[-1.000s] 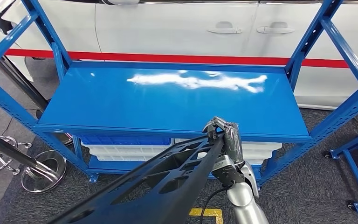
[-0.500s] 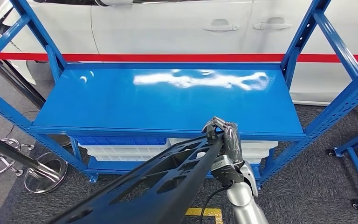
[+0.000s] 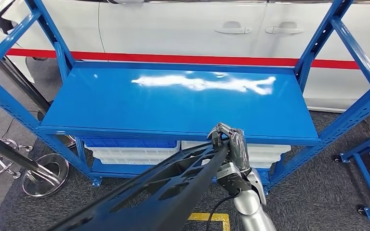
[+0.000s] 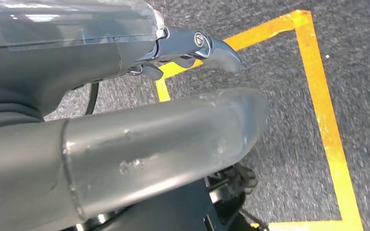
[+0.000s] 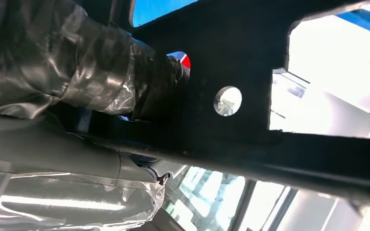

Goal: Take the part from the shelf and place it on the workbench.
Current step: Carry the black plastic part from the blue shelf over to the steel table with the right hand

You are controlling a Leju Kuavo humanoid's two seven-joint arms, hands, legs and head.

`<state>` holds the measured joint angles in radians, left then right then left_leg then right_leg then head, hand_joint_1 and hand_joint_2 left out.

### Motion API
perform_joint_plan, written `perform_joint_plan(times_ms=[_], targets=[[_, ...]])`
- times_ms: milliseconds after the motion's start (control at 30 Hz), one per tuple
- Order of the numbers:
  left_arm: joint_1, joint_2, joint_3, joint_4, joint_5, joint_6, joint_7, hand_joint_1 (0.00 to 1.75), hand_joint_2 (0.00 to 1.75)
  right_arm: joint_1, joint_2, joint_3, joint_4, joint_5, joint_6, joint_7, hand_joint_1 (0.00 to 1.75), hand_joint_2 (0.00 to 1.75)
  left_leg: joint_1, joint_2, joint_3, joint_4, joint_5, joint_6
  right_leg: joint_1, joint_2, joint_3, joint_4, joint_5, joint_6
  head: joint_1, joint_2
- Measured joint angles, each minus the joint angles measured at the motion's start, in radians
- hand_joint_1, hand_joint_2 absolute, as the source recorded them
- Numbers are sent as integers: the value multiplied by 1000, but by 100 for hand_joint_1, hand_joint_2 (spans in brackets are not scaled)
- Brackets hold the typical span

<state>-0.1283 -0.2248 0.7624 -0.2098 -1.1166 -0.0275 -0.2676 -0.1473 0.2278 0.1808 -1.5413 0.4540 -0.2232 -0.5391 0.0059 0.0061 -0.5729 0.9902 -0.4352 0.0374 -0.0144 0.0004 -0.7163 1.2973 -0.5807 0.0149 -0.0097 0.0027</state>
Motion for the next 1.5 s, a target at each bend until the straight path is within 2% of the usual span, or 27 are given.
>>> perform_joint_plan(times_ms=[33, 100, 167, 267, 300, 367, 433, 467, 500, 533, 633, 667, 700, 800, 867, 933, 967, 1000, 1033, 1133, 1167, 1233, 1300, 1333, 1400, 1467, 1500], targets=[[0, 0, 0, 0, 0, 0, 0, 0, 0, 1, 0, 0, 0, 0, 0, 0, 175, 0, 0, 0, -2, 5, -1, -1, -1, 0, 21, -37, 26, 0, 0, 0], [0, -1, 0, 0, 0, 0, 0, 0, 0, 1, 0, 0, 0, 0, 1, -1, 175, 0, -2, -1, -8, 19, -5, -7, -2, -1, 89, -164, 83, -2, 0, 0], [0, -1, 1, 0, 0, 0, 0, 0, 0, 1, 0, 1, 0, 0, 4, -2, 175, 0, -6, -3, -17, 34, -9, -16, -1, 1, 122, -236, 104, -11, 0, 0], [0, -1, 1, 0, -1, 0, 0, 0, 0, 2, 0, 2, 0, 0, 6, -2, 175, 0, -5, -3, -25, 40, -9, -28, 1, 3, 116, -241, 110, -30, 0, 0], [1, -1, 1, 0, -1, 0, 0, 0, 0, 2, 0, 3, 0, 0, 6, -3, 175, 0, -4, -3, -30, 51, -21, -34, 0, 2, 114, -244, 114, -37, 0, 0], [1, -1, 1, 0, -1, -1, 0, 0, 0, 1, 1, 5, 0, 0, 6, -3, 175, 0, -1, -3, -59, 125, -78, -45, -4, -1, 108, -247, 123, -48, 0, 0], [1, -1, 1, 0, -1, -1, 0, 0, 0, 2, 1, 7, 0, 0, 6, -3, 175, 0, 3, -3, -105, 253, -153, -53, -3, -3, 96, -246, 130, -51, 0, 0], [1, -1, 1, 0, -1, -1, 0, 0, 0, 2, 1, 8, 0, 0, 6, -3, 175, 0, 4, -3, -120, 302, -174, -55, -2, -3, 90, -245, 133, -51, 0, 0], [2, -1, 1, 0, -1, -1, 0, 0, 0, 3, 1, 8, 0, 0, 6, -3, 175, 0, 4, -3, -116, 312, -174, -54, -1, -3, 84, -244, 137, -50, 0, 0], [2, -1, 1, 0, -1, -1, 0, 0, 0, 3, 1, 9, 0, 0, 6, -3, 175, 0, 4, -3, -95, 285, -157, -51, 0, -3, 80, -243, 141, -49, 0, 0], [-1, 0, 1, 0, -1, 0, 0, 0, 0, 3, 1, 10, 0, 0, 6, -3, 175, 0, -2, -4, 29, 76, -87, -31, 1, -2, 73, -245, 153, -42, 0, 0], [-2, 0, 1, 0, -1, 0, 0, 0, 0, 2, 2, 10, 0, 0, 6, -3, 175, 0, -6, -3, 52, 32, -76, -24, 0, -3, 73, -246, 158, -36, 0, 0], [-3, 1, 1, 0, -1, 0, 0, 0, 0, 2, 2, 11, 0, 0, 7, -3, 175, 0, -10, -3, 56, 17, -75, -20, -1, -3, 72, -248, 162, -29, 0, 0], [-1, 1, 1, 0, -1, 0, 0, 0, 0, 2, 2, 12, 0, 0, 7, -3, 175, 0, -8, -2, 54, 1, -49, -5, -1, -4, 71, -250, 165, -8, 0, 0], [-2, -1, 1, 0, -1, 0, 0, 0, 0, 2, 1, 11, 0, 0, 6, -3, 175, 0, -3, 2, 47, -12, -26, 6, 1, -2, 48, -193, 109, -2, 0, 0], [-2, -1, 1, 0, -1, 0, 0, 0, 0, 3, 1, 11, 0, 0, 6, -3, 175, 0, -5, 5, 27, -9, -13, 11, 1, -1, 7, -71, 23, 1, 0, 0], [-1, 0, 1, 0, -1, 0, 0, 0, 0, 5, 0, 11, 0, 0, 6, -3, 175, 0, -6, 5, 15, -5, -9, 11, 1, -1, -6, -18, -3, 2, 0, 0], [0, 0, 1, 0, -1, 0, 0, 0, 0, 6, 0, 11, 0, 0, 6, -3, 175, 0, -7, 5, 4, 0, -5, 10, 1, -1, -5, 7, -11, 4, 0, 0], [0, 0, 1, 0, -1, 0, 0, 0, 0, 6, -1, 11, 0, 0, 6, -3, 175, 0, -7, 5, -6, 6, -2, 9, 0, -1, 14, -5, -1, 5, 0, 0], [0, -1, 1, 0, -2, 0, 0, 0, 0, 5, -1, 11, 0, 0, 6, -4, 175, 0, -7, 5, -31, 29, 2, 2, 1, -1, 136, -184, 58, -1, 0, 0], [-1, -2, 1, 0, -3, 0, 0, 0, 0, 5, -1, 10, 0, 0, 6, -4, 175, 0, -7, 4, -36, 35, 4, -3, 4, -1, 159, -225, 68, -6, 0, 0], [-1, -3, 1, 0, -4, 0, 2, 0, 0, 5, -1, 10, 0, -1, 6, -5, 175, 0, -10, 4, -43, 40, 10, -15, 8, 1, 161, -238, 75, -17, 0, 0], [0, -3, 1, 0, -5, 0, 3, 0, 0, 5, -1, 10, 0, -2, 6, -5, 175, 0, -9, 3, -50, 46, 11, -27, 5, 0, 153, -246, 83, -32, 0, 0], [0, -3, 1, 0, -6, 0, 4, 0, 0, 5, -1, 11, 0, -2, 6, -6, 175, 0, -7, 2, -58, 62, -6, -34, 3, 0, 148, -248, 90, -40, 0, 0], [0, -3, 1, 0, -7, 0, 5, 0, 0, 4, 0, 11, 0, -2, 7, -7, 175, 0, -2, 1, -89, 147, -80, -47, 1, -2, 133, -250, 106, -52, 0, 0], [0, -3, 1, 0, -7, 0, 7, 0, 0, 6, 0, 12, 0, -3, 9, -8, 175, 0, 2, 0, -124, 268, -157, -56, 2, -3, 110, -248, 122, -54, 0, 0], [1, -3, 1, 0, -7, 0, 8, 0, 0, 8, 0, 12, 0, -3, 10, -8, 175, 0, 3, 0, -127, 303, -172, -58, 3, -3, 98, -246, 129, -54, 0, 0]])
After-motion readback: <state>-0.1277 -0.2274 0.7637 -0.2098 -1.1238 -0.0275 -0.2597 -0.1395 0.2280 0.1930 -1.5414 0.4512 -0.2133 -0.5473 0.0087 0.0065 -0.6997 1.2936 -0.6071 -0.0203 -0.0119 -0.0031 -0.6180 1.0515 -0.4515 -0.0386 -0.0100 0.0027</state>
